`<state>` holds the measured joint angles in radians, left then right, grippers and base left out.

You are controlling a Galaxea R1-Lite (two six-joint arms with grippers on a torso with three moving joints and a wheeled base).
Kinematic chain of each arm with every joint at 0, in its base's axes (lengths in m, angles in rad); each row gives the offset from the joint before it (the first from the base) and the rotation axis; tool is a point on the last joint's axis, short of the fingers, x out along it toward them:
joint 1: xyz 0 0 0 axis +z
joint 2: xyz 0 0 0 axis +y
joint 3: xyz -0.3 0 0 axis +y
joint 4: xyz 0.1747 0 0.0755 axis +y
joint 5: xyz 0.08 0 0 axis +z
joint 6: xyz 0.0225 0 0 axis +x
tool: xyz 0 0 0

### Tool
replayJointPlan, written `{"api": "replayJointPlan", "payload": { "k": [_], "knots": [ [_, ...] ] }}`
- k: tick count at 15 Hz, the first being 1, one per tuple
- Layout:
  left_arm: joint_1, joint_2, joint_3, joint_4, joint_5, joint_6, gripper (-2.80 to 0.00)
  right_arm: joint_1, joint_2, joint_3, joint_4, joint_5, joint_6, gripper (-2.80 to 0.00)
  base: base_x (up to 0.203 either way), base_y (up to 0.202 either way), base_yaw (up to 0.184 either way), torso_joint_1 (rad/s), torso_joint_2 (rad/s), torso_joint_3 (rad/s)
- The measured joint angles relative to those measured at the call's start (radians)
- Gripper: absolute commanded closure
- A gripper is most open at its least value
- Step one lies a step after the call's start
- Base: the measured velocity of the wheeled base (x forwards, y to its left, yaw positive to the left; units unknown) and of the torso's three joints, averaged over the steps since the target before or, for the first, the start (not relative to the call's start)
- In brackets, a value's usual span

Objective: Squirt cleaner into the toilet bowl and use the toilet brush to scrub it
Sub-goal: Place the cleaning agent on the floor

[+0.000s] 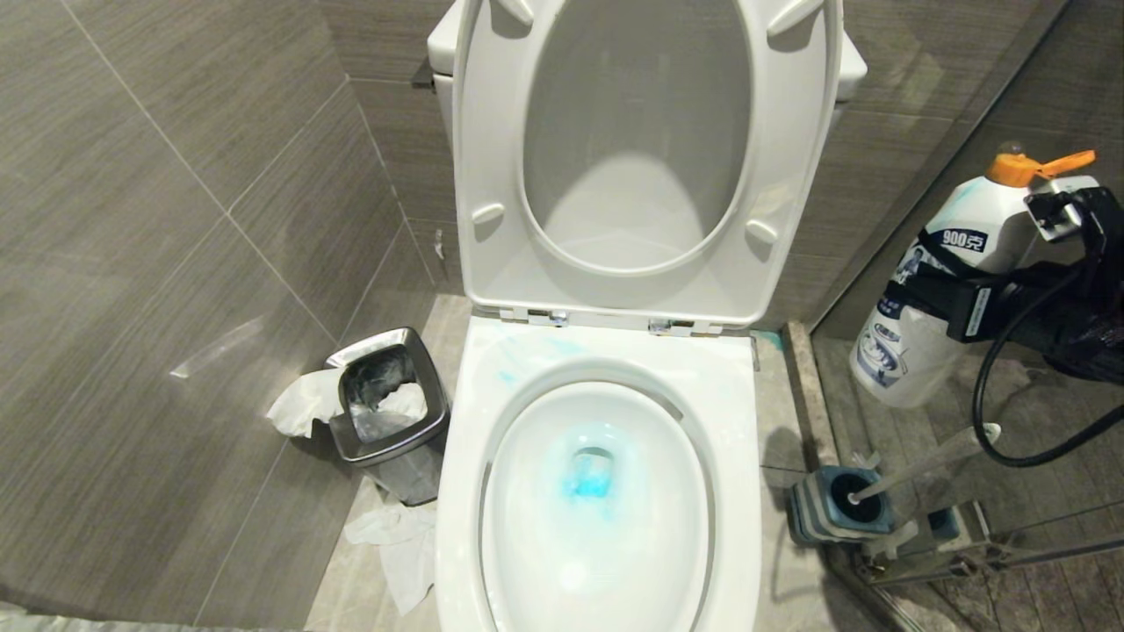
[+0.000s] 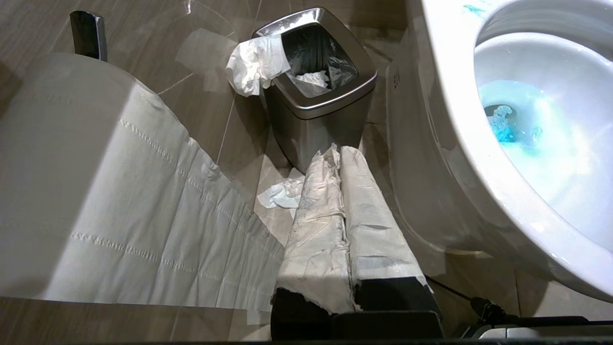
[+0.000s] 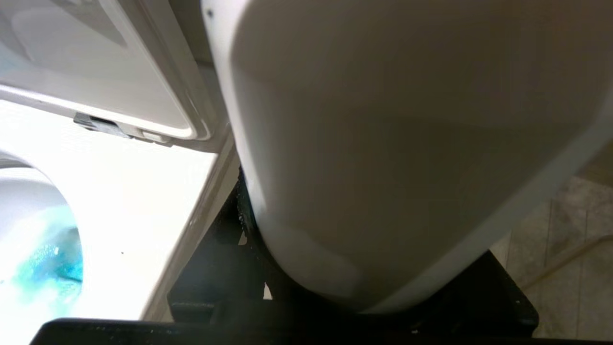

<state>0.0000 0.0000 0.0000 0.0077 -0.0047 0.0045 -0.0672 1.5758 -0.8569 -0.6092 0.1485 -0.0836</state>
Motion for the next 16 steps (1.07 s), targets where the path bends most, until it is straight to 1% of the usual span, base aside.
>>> {"api": "replayJointPlan", "payload": {
  "k": [1,3,5,7,9,13,16],
  "knots": [
    [0.0,0.0,0.0,0.0,0.0,0.0,0.0,0.0,0.017,0.003,-0.029,0.0,0.001,0.0,0.0,0.0,0.0,0.0,0.0,0.0],
    [-0.001,0.0,0.0,0.0,0.0,0.0,0.0,0.0,0.066,0.004,-0.128,-0.001,0.004,0.0,0.0,0.0,0.0,0.002,0.0,-0.017],
    [-0.001,0.0,0.0,0.0,0.0,0.0,0.0,-0.002,0.125,0.002,-0.224,-0.002,0.004,0.0,0.0,0.0,0.0,0.003,0.0,-0.117],
    [0.0,0.0,0.0,0.0,0.0,0.0,0.0,-0.002,0.185,-0.005,-0.282,-0.001,0.004,0.0,0.0,0.0,0.0,0.005,0.0,-0.176],
    [0.0,0.0,0.0,0.0,0.0,0.0,0.0,-0.001,0.241,-0.029,-0.312,0.001,0.003,0.0,0.0,0.0,0.0,0.002,0.0,-0.191],
    [0.0,0.0,0.0,0.0,0.0,0.002,0.0,0.0,0.308,-0.054,-0.317,0.009,0.003,0.0,0.0,0.0,0.0,0.004,0.0,-0.198],
    [0.0,0.0,0.0,0.0,0.0,0.001,0.0,0.003,0.338,-0.058,-0.322,0.037,0.002,0.0,0.0,0.0,0.0,0.001,0.0,-0.196]
  ]
}}
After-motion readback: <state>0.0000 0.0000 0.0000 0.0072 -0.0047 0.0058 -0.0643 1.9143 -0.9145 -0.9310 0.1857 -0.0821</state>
